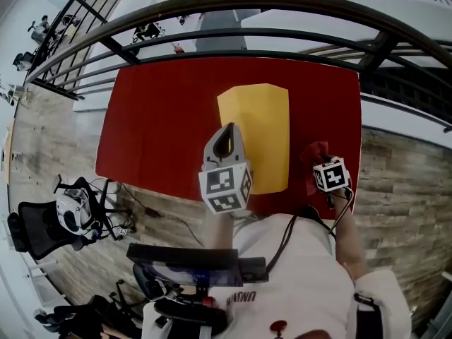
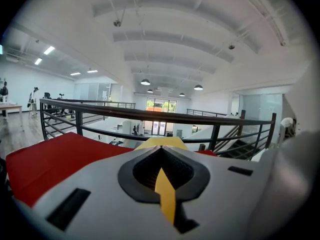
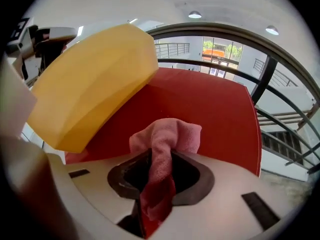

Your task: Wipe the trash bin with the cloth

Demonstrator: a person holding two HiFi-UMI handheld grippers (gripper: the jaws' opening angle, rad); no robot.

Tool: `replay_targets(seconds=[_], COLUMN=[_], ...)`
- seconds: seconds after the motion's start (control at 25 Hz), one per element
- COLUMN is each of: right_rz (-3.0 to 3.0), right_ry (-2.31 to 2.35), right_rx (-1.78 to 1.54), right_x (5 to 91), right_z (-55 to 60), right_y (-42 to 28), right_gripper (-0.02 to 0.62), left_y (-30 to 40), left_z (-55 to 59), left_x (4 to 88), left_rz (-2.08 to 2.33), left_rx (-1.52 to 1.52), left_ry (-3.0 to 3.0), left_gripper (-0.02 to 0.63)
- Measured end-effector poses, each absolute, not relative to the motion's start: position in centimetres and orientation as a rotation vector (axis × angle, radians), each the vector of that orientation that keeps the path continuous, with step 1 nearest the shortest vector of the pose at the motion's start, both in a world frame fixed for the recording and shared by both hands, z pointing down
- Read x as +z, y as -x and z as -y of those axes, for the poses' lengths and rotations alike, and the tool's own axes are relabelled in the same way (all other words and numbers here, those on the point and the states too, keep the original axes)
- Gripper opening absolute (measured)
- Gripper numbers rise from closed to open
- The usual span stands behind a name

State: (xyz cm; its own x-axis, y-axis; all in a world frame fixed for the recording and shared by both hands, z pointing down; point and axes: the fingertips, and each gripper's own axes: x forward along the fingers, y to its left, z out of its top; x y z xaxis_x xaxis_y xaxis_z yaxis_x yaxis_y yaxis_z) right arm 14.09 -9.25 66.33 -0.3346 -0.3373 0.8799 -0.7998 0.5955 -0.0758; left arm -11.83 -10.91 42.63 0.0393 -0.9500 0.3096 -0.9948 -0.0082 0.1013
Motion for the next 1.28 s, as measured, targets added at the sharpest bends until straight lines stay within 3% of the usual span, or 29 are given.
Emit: replay_targets(seconds=[0.16,0.36,0.72,0.88,1.28], right_rz=[1.956,2.17,2.543,2.562,2.451], right_ry=[-0.961,-1.107,-1.068,-1.017,-0.953], right_rx=[0.681,0.638,0.361,0.313,0.32], right_x=[64.8,56.5,42.7,42.2,46.4], right_z=[9.9,14.2,18.1,19.6,22.5], right_y=[-14.4,-14.0,-4.9,-1.5,1.5], right_gripper=[0.097,0.097,0.097,0.097,0.097], left_y=[12.1,12.8,10.7,10.3,9.4], left_z=[10.4,9.7,9.0,9.2,9.4], left_x=[42.8,42.9,43.5,43.7,47.1], left_rz=[1.964,1.946,1.822,1.788,1.669], left_rx=[0.203,0.149,0.204,0.219,0.332], left_ry=[-2.029,-2.01,-2.112,-2.132,-2.115], left_gripper=[0.0,0.005,0.005,0.037,0.034])
